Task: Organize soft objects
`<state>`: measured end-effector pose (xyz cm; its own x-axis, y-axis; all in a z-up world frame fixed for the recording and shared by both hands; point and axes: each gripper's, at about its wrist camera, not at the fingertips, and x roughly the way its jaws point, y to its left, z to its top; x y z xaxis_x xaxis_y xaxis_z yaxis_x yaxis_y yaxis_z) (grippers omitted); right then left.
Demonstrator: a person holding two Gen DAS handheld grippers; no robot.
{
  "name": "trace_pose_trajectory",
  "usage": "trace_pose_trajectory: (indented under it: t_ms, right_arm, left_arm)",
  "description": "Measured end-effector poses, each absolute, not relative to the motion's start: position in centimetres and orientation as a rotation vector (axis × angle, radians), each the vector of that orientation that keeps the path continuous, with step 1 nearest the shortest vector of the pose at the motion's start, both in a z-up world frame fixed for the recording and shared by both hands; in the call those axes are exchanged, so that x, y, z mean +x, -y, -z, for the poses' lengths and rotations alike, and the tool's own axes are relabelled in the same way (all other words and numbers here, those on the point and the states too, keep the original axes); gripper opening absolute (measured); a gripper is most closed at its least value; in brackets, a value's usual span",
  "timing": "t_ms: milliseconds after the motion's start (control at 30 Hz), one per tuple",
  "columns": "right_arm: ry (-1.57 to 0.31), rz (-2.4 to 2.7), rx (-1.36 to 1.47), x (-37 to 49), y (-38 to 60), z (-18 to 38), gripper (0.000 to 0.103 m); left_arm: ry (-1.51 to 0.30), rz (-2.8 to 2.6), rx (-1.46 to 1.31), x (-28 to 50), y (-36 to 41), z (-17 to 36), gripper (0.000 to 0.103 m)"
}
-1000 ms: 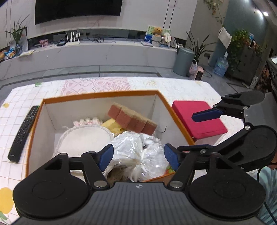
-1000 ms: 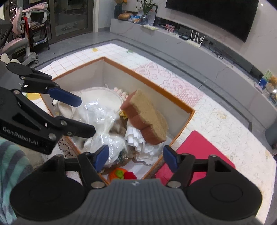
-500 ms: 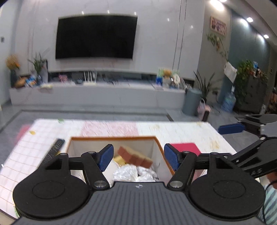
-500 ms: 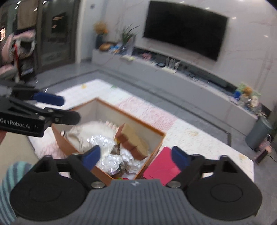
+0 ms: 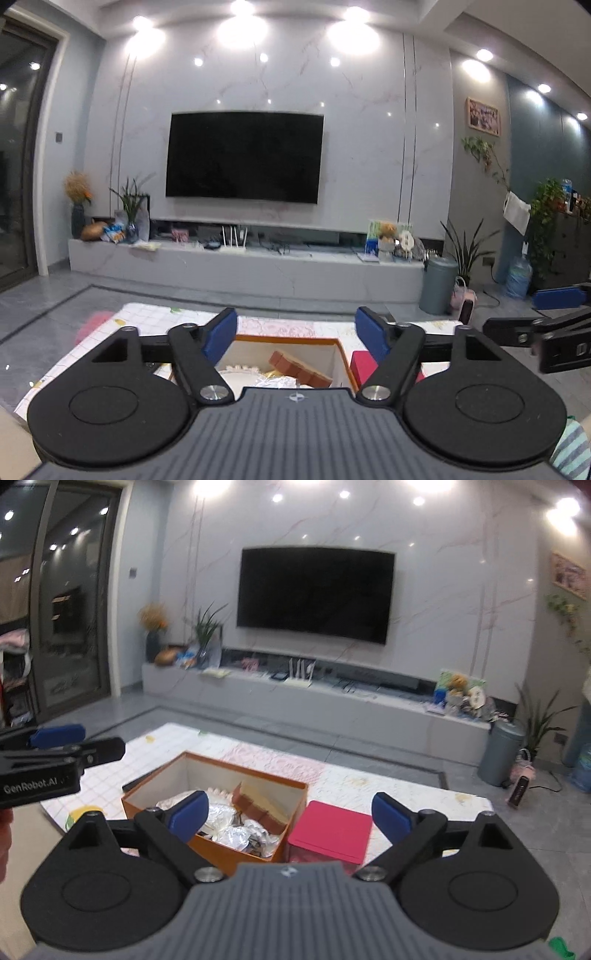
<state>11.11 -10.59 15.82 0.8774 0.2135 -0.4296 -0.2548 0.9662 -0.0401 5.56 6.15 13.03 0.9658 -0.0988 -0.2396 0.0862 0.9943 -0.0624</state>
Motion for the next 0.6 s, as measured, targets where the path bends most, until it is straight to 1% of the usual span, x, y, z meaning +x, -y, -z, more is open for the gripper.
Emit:
trace_pose_trajectory:
  t_ms: [133,300,367,500,600]
  right_arm:
    - [-0.383,-0.187,-0.054,7.9,12.4,-16.2,0.100]
    - [-0.323,-0.084,0.001,4.1,13.7,-14.9,0.100]
    - [-0.308,-0.055,0.038,2.8,14.2,-14.0,0.100]
    - [-0.336,0.002,0.053,2.0,14.5,-11.4,0.100]
    - [-0.355,0.037,0.055,2.2,14.7,-9.5,0.100]
  left_arm:
    - [-0.205,0.066,-0.006,4.1,-4.3,-12.9,0.098]
    - [-0.224,0.089,-0.060,3.2,-3.7,-11.6,0.098]
    - [-0.239,0.091,-0.073,3.2,-3.8,-10.7,0.102]
    - [-0.278,0.062,-0.026,3.2,-2.8,-8.7,0.103]
    - [-0.336,0.055,-0.048,3.2,-2.6,-6.6,0.103]
